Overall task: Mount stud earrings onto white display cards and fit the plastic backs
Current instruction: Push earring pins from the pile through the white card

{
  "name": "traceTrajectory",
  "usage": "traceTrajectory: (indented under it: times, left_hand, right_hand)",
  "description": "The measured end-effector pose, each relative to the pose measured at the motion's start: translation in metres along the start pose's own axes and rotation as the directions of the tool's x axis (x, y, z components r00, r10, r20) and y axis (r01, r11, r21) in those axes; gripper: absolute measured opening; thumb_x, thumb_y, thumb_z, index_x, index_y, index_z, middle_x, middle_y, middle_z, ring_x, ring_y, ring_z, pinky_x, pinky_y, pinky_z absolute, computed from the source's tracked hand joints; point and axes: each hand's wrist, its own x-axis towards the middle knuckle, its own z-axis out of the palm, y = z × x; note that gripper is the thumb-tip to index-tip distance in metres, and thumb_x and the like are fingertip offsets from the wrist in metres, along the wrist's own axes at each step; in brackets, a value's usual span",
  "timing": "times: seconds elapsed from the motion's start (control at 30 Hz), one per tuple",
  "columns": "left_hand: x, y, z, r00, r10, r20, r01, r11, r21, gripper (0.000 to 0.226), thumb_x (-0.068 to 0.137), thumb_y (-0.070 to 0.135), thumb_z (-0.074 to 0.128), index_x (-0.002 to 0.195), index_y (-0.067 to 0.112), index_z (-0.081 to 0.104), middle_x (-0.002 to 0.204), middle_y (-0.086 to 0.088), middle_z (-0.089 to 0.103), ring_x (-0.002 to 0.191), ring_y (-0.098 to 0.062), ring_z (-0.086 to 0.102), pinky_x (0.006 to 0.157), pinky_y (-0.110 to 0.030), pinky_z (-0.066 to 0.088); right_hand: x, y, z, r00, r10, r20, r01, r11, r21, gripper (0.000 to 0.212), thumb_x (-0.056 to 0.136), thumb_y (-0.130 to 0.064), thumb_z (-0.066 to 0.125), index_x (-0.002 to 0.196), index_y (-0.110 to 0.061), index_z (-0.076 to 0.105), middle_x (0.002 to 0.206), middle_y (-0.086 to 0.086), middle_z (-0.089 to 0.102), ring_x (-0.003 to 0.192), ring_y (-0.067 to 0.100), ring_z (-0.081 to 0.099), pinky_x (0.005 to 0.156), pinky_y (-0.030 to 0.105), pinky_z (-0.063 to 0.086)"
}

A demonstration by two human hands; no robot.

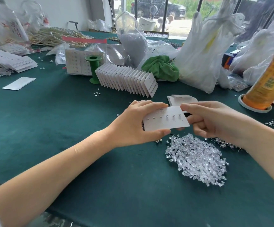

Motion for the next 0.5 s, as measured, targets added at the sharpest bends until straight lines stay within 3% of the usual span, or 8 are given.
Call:
traceTrajectory:
  times: [0.1, 0.33, 0.5]
  left_hand:
    - [-0.0006, 0.0015, -0.0001, 1.000, 0.006, -0.003, -0.006, 1.000, -0.003, 0.066, 0.071, 0.057, 0.064, 0.129, 0.027, 0.053, 0.104, 0.017, 0.054, 0.098, 0.003, 0.044, 0.089, -0.008, 0.030]
    - [-0.0015, 0.0078, 0.0000, 0.999, 0.043, -0.010, -0.043, 0.999, 0.003, 0.063, 0.071, 0.045, 0.070, 0.127, 0.019, 0.056, 0.096, 0.026, 0.049, 0.093, 0.017, 0.040, 0.086, -0.005, 0.027]
    - [-0.0028, 0.0103, 0.0001, 0.998, 0.069, 0.009, -0.070, 0.997, 0.025, 0.067, 0.070, 0.047, 0.070, 0.129, 0.017, 0.055, 0.099, 0.010, 0.056, 0.089, 0.001, 0.040, 0.089, -0.014, 0.033]
  right_hand:
    - [0.0003, 0.0002, 0.0013, 0.994, 0.039, 0.105, -0.047, 0.996, 0.078, 0.032, 0.069, -0.048, 0.070, 0.085, -0.022, 0.078, 0.096, 0.018, 0.073, 0.036, 0.010, 0.043, 0.033, 0.014, 0.027]
    - [-0.0005, 0.0012, 0.0052, 0.987, 0.086, 0.133, -0.096, 0.993, 0.072, 0.028, 0.071, -0.044, 0.067, 0.079, -0.020, 0.078, 0.088, 0.018, 0.073, 0.030, 0.006, 0.037, 0.031, 0.012, 0.030]
    - [-0.0023, 0.0023, 0.0059, 0.987, 0.052, 0.150, -0.058, 0.998, 0.034, 0.017, 0.074, -0.041, 0.068, 0.071, -0.026, 0.076, 0.075, 0.007, 0.068, 0.031, 0.004, 0.035, 0.033, 0.011, 0.025]
